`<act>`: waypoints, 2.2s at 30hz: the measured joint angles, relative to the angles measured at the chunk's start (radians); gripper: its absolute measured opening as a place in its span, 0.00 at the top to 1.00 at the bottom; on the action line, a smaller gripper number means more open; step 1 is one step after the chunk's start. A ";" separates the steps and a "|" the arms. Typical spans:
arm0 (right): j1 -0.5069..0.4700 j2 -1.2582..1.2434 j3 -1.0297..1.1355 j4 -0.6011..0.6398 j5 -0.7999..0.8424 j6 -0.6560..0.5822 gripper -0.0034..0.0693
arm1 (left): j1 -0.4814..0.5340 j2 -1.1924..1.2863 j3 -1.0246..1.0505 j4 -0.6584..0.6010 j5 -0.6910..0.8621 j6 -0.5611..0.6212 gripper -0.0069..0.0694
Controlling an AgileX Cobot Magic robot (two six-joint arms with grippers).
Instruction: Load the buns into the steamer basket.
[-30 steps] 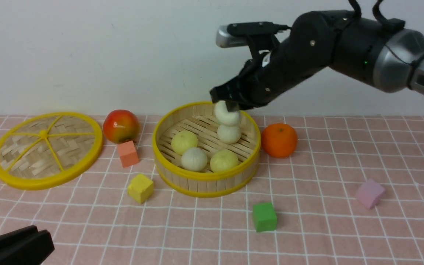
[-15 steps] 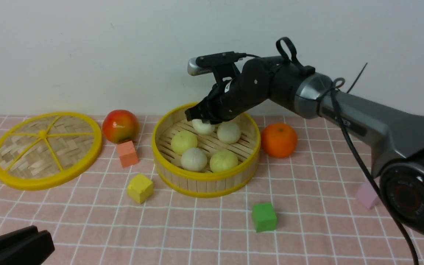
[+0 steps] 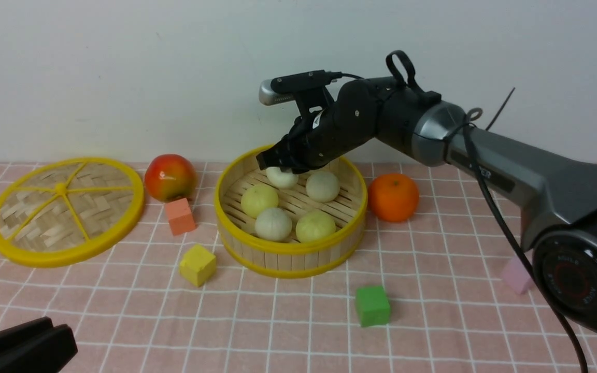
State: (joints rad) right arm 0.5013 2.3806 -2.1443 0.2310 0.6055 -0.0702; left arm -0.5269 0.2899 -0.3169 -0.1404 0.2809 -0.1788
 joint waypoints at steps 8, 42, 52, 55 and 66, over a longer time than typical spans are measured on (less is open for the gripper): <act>0.000 0.000 -0.001 -0.027 0.059 0.000 0.91 | 0.000 0.000 0.000 -0.001 0.000 0.000 0.66; 0.000 -0.307 -0.006 -0.036 0.507 0.000 0.37 | 0.000 0.000 0.000 -0.001 0.000 0.000 0.61; 0.000 -0.635 0.123 -0.044 0.643 0.070 0.89 | 0.000 0.000 0.000 -0.001 0.000 0.000 0.60; 0.000 -0.796 0.270 -0.048 0.648 0.115 0.97 | 0.000 0.000 0.000 -0.001 0.000 0.000 0.60; 0.000 -1.056 0.484 -0.044 0.661 0.117 0.97 | 0.000 0.000 0.000 -0.001 0.000 0.000 0.60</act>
State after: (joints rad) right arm 0.5013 1.3249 -1.6601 0.1873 1.2663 0.0473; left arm -0.5269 0.2899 -0.3169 -0.1412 0.2809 -0.1788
